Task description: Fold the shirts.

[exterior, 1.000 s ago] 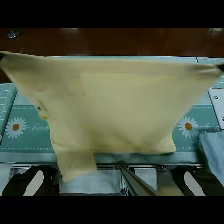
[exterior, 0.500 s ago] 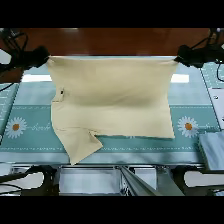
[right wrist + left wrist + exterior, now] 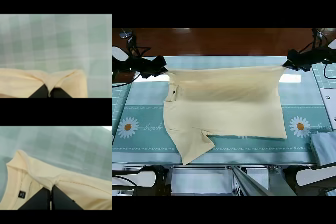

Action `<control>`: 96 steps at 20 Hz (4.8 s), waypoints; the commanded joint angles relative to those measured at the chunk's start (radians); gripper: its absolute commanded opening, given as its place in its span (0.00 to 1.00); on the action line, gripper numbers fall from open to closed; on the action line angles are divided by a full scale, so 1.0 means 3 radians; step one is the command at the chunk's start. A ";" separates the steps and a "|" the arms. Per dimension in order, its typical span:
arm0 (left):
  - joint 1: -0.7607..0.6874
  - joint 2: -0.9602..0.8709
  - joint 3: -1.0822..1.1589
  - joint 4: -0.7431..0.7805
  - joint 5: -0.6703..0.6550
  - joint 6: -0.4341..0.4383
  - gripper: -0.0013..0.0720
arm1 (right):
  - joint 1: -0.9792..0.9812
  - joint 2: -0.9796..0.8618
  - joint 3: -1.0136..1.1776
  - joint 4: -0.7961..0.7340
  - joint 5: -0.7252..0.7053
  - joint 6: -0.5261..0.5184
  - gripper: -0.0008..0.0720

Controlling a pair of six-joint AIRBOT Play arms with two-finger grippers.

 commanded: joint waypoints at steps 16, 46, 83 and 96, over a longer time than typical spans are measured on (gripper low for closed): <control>0.0132 -0.0057 -0.0777 0.0036 -0.0710 0.0469 0.05 | -0.0045 -0.0003 -0.1013 -0.0390 0.0418 -0.0275 0.05; 0.1514 0.1737 -0.3445 -0.0856 -0.0731 0.1101 0.98 | -0.0951 0.2792 -0.3904 0.0708 -0.0134 -0.0676 0.86; 0.0820 0.1737 -0.3599 -0.1695 -0.0434 0.1784 0.05 | -0.0773 0.1938 -0.4181 0.0974 -0.0505 -0.0614 0.05; 0.0267 0.0879 -0.1893 -0.1760 0.0407 0.1422 0.05 | -0.0217 0.1083 -0.2438 0.1005 -0.0702 -0.0354 0.05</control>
